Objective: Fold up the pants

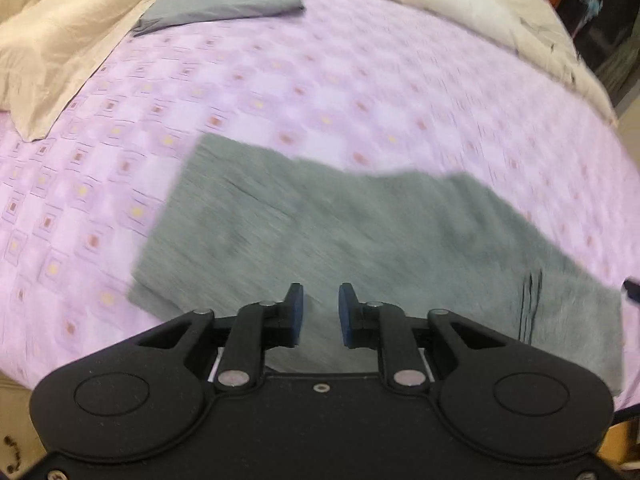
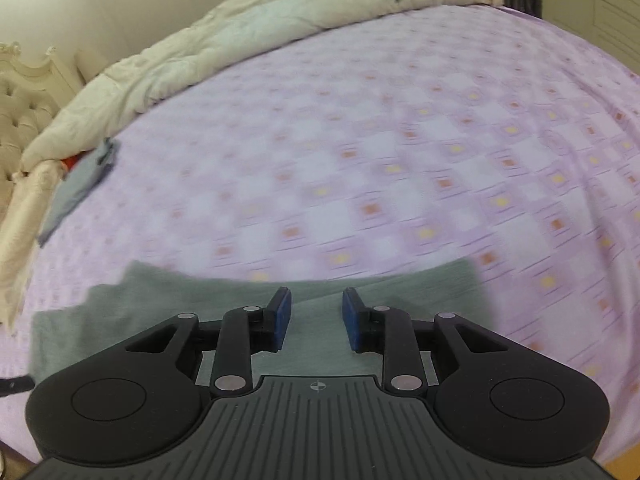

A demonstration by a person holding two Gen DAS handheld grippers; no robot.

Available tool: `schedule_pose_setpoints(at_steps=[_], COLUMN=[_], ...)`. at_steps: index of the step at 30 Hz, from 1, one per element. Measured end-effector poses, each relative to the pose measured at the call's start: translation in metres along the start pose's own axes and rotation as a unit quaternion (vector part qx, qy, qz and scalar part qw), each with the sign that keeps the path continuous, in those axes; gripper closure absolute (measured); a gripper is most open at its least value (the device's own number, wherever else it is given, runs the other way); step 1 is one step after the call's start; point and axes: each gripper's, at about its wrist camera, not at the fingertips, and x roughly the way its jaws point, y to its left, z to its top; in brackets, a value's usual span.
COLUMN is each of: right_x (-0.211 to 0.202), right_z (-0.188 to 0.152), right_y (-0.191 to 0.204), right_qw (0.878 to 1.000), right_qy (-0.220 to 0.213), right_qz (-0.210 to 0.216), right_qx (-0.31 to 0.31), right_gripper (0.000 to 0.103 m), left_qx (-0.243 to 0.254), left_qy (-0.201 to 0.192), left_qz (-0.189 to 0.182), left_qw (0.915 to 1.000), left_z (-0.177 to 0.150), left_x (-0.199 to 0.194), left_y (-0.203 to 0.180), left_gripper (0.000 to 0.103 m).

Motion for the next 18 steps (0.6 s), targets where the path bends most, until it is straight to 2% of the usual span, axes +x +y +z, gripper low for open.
schedule_pose_setpoints(at_steps=[3, 4, 6, 8, 13, 18], right_x=[0.001, 0.002, 0.006, 0.008, 0.009, 0.006], right_z=[-0.014, -0.019, -0.029, -0.035, -0.047, -0.053], right_y=[0.038, 0.051, 0.075, 0.094, 0.133, 0.154], right_qw=[1.0, 1.0, 1.0, 1.0, 0.999, 0.999], right_qy=[0.002, 0.005, 0.01, 0.015, 0.023, 0.024], right_qz=[0.015, 0.018, 0.022, 0.024, 0.022, 0.011], right_qx=[-0.003, -0.003, -0.006, -0.007, -0.013, -0.023], right_gripper=[0.076, 0.076, 0.076, 0.076, 0.076, 0.076], left_qx=[0.002, 0.005, 0.009, 0.001, 0.025, 0.015], left_qy=[-0.006, -0.008, -0.008, 0.018, 0.04, 0.114], left_qz=[-0.006, -0.004, -0.02, -0.052, -0.073, -0.116], left_qw=[1.0, 0.9999, 0.9997, 0.9985, 0.9962, 0.9865], left_z=[0.019, 0.023, 0.032, 0.04, 0.049, 0.045], left_x=[-0.003, -0.002, 0.005, 0.014, 0.031, 0.067], left_y=[0.038, 0.048, 0.067, 0.086, 0.103, 0.118], left_gripper=[0.076, 0.07, 0.056, 0.027, 0.025, 0.025])
